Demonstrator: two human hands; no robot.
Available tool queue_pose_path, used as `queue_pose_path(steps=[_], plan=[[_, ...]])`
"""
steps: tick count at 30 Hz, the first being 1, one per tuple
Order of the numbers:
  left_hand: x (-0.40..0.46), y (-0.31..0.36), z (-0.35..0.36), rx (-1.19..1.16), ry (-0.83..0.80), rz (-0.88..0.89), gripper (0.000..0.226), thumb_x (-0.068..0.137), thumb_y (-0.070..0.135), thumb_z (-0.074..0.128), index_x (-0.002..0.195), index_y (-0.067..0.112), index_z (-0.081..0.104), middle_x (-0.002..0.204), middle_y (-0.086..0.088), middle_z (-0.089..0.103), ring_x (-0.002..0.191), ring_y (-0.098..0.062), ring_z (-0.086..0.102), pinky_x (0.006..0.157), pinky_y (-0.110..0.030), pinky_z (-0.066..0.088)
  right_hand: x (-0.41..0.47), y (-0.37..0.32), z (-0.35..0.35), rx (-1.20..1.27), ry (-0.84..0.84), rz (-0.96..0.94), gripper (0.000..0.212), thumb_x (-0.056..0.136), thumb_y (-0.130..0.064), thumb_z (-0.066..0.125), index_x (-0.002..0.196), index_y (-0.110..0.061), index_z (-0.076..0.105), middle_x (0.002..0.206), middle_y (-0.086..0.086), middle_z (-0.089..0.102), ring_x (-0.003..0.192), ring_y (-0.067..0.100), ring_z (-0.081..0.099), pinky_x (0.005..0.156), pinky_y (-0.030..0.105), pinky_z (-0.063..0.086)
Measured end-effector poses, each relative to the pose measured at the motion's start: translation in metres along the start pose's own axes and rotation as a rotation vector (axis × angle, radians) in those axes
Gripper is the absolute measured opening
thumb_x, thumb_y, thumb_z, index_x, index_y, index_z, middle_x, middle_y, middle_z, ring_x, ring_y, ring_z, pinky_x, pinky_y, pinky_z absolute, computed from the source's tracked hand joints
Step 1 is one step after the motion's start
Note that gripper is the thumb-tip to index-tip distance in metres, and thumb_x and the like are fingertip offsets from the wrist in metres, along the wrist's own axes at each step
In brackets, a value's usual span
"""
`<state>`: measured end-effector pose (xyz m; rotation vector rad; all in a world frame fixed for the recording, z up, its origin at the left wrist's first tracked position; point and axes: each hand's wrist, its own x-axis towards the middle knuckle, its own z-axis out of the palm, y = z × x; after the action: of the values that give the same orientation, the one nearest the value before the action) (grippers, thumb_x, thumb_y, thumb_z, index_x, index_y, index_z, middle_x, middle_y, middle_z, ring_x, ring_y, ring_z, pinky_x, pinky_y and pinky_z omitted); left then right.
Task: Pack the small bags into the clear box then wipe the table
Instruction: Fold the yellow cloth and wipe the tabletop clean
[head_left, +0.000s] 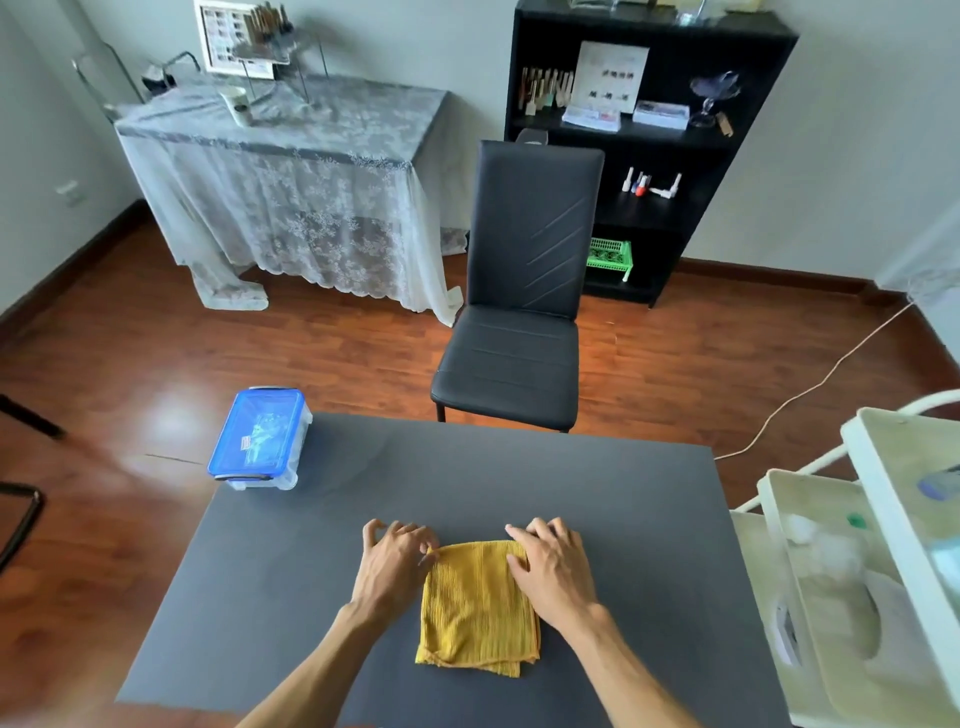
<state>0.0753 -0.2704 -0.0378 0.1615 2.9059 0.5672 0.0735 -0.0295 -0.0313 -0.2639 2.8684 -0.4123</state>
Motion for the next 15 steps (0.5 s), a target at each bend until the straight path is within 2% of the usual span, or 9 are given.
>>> queue_pose_path(steps=[2, 5, 8, 10, 12, 15], plan=[[0.002, 0.002, -0.003, -0.008, -0.004, 0.013, 0.008, 0.091, 0.038, 0.063, 0.093, 0.031, 0.066, 0.086, 0.015, 0.068, 0.091, -0.005, 0.062, 0.103, -0.037, 0.022, -0.001, -0.001, -0.001, 0.02, 0.02, 0.009, 0.027, 0.099, -0.042, 0.055, 0.123, -0.034, 0.062, 0.118, -0.012, 0.058, 0.114, 0.016, 0.05, 0.097, 0.03, 0.041], [0.002, 0.001, -0.01, -0.019, 0.018, 0.039, 0.01, 0.091, 0.04, 0.062, 0.094, 0.032, 0.065, 0.085, 0.014, 0.068, 0.088, -0.005, 0.061, 0.102, -0.034, 0.023, -0.004, -0.004, -0.003, 0.045, 0.035, 0.007, 0.009, 0.099, -0.035, 0.057, 0.107, -0.032, 0.057, 0.111, -0.016, 0.059, 0.109, 0.014, 0.051, 0.092, 0.028, 0.041], [-0.003, 0.0, -0.021, 0.002, 0.012, 0.086, 0.02, 0.094, 0.041, 0.056, 0.11, 0.032, 0.065, 0.099, 0.014, 0.07, 0.101, -0.006, 0.06, 0.099, -0.029, 0.017, -0.013, -0.012, 0.0, 0.11, 0.08, 0.041, 0.021, 0.101, -0.025, 0.056, 0.121, -0.031, 0.053, 0.114, -0.016, 0.066, 0.105, 0.012, 0.052, 0.09, 0.027, 0.044], [-0.007, 0.001, -0.027, 0.01, 0.022, 0.117, 0.02, 0.096, 0.04, 0.051, 0.107, 0.032, 0.066, 0.102, 0.015, 0.069, 0.102, -0.008, 0.059, 0.093, -0.027, 0.017, -0.017, -0.013, -0.001, 0.123, 0.088, 0.048, 0.03, 0.103, -0.027, 0.053, 0.132, -0.03, 0.054, 0.122, -0.015, 0.063, 0.112, 0.013, 0.052, 0.094, 0.026, 0.044], [-0.011, -0.001, -0.033, 0.003, 0.035, 0.136, 0.021, 0.097, 0.039, 0.048, 0.101, 0.032, 0.067, 0.101, 0.015, 0.067, 0.1, -0.006, 0.058, 0.09, -0.025, 0.017, -0.017, -0.014, -0.002, 0.095, 0.065, 0.058, 0.024, 0.103, -0.031, 0.047, 0.123, -0.03, 0.06, 0.121, -0.014, 0.058, 0.117, 0.014, 0.05, 0.094, 0.025, 0.042], [-0.018, -0.009, -0.043, 0.012, 0.056, 0.176, 0.021, 0.098, 0.038, 0.047, 0.1, 0.032, 0.067, 0.101, 0.016, 0.066, 0.099, -0.004, 0.056, 0.09, -0.023, 0.017, -0.021, -0.025, -0.004, 0.095, 0.045, 0.074, 0.019, 0.101, -0.033, 0.046, 0.109, -0.028, 0.062, 0.115, -0.014, 0.056, 0.111, 0.013, 0.048, 0.093, 0.027, 0.041]])
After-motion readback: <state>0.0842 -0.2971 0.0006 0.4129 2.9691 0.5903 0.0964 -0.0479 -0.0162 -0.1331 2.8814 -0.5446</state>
